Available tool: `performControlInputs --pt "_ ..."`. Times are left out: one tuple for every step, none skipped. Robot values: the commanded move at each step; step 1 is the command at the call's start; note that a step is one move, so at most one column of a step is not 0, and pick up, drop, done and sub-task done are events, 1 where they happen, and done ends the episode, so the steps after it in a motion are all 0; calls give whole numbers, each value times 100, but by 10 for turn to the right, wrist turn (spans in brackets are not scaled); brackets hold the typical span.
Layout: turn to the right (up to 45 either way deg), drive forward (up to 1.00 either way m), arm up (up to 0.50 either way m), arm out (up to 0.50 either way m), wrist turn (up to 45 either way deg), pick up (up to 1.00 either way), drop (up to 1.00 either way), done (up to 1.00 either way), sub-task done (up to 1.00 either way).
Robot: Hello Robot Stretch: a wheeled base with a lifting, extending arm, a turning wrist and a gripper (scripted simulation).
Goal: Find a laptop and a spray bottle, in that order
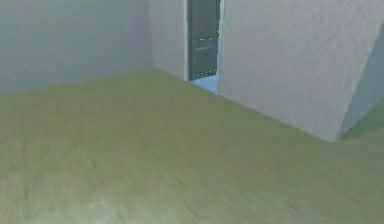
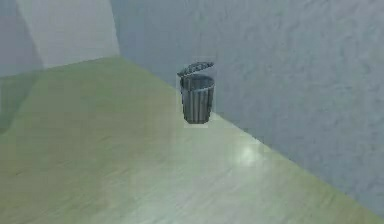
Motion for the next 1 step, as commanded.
performControlInputs --pt "0 100 0 0 0 0 0 0 0"
